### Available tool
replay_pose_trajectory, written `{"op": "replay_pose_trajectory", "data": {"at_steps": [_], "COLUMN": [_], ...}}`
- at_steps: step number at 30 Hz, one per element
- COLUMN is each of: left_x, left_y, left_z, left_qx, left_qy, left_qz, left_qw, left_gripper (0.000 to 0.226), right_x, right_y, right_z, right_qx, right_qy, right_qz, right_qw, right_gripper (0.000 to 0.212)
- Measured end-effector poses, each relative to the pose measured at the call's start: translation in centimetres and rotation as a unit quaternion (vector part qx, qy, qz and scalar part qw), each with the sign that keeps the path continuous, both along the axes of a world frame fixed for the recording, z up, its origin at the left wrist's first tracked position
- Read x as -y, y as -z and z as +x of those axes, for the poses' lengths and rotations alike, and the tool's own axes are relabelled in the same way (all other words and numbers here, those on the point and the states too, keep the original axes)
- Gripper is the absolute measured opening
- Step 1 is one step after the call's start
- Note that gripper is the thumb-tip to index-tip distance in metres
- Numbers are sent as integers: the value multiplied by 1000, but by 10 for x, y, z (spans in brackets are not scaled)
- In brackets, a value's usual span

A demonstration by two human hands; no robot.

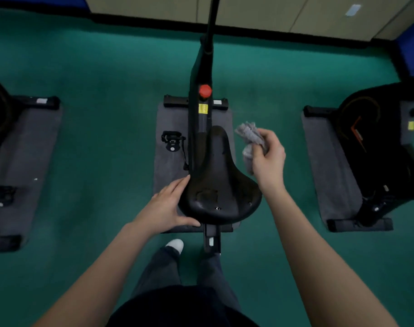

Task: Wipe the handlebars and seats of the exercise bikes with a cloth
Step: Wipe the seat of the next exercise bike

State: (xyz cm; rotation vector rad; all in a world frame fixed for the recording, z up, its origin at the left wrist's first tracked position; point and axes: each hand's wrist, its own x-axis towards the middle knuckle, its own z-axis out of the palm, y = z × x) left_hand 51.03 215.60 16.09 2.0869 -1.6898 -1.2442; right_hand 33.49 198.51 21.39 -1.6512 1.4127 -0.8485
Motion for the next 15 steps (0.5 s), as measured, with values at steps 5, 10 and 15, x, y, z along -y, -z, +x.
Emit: {"op": "replay_pose_trajectory", "data": {"at_steps": [5,10,15], "left_x": [-6,-7,-7], "left_y": [6,12,15], "left_z": [-17,-28,-33], "left_qx": [-25,-35,-44], "left_qy": [-76,-140,-165], "left_qz": [0,-41,-53], "left_qw": [997,989,984], "left_gripper": [133,131,129], "right_x": [56,77,45], "right_y": [21,39,30], "right_z": [31,56,24], "right_qx": [-53,-114,-39], "right_qy": [-134,-271,-371], "right_qz": [-11,9,-12], "right_qw": [990,956,928], "right_gripper": [33,33,43]}}
